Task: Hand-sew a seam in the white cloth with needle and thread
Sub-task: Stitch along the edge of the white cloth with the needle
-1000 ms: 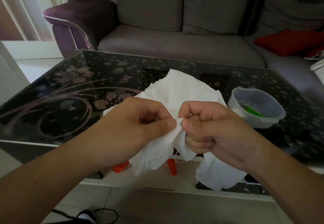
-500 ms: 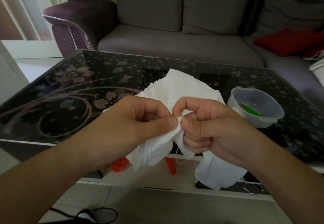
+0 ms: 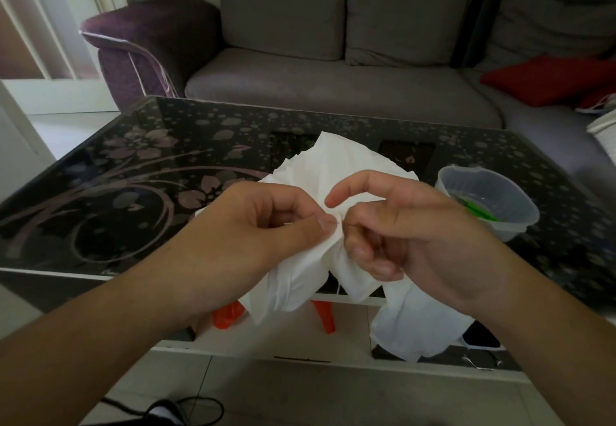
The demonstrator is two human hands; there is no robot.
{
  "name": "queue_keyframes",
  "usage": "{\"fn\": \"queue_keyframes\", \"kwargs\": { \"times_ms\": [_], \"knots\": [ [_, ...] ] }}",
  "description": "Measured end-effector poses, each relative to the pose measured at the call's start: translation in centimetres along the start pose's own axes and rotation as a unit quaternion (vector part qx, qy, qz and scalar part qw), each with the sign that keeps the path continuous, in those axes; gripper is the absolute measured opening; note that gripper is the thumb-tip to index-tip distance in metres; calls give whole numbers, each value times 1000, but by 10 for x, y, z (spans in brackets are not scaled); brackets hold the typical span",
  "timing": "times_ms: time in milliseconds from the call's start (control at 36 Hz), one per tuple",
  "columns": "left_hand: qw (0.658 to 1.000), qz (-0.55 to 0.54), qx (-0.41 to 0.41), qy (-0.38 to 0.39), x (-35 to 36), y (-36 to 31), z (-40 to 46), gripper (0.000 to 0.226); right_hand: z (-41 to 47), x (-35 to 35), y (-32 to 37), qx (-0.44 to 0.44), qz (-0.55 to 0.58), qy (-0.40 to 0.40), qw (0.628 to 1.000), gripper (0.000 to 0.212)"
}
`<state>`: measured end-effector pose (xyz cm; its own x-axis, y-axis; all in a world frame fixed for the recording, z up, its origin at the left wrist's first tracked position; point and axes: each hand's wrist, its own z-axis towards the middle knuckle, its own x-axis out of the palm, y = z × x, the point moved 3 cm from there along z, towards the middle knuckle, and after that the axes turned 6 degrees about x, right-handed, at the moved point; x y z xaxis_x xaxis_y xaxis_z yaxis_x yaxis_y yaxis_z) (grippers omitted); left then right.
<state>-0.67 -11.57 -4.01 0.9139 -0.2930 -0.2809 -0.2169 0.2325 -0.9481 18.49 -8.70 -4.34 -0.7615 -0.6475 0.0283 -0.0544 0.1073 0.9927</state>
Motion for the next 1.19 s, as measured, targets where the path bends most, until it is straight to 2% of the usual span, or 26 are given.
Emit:
{"fn": "queue_keyframes", "kwargs": {
  "times_ms": [194,444,639,722,861,917,1028,1195],
  "knots": [
    [999,16,18,-27,-3,-4,-1,18,-2,-6,2,12,-123,-81,989,13],
    [999,17,13,-31,1,-2,0,23,-4,-3,5,13,-136,-101,985,9],
    [999,-8,-29,-32,6,7,0,25,-8,6,10,16,-172,-116,978,10],
    [998,-19,-41,-37,5,7,-1,20,-8,10,11,34,-250,-136,958,11],
    [997,13,-50,-49,4,8,-2,20,-11,7,15,-42,-381,-263,885,23],
    [997,20,-49,-51,4,9,-2,21,-10,9,16,-66,-374,-270,885,27],
    [998,21,-36,-54,4,8,0,20,-6,22,20,-124,-327,-214,912,22],
    [998,4,-37,-41,10,3,3,21,-5,20,16,-137,-186,-263,937,21]
  ]
}}
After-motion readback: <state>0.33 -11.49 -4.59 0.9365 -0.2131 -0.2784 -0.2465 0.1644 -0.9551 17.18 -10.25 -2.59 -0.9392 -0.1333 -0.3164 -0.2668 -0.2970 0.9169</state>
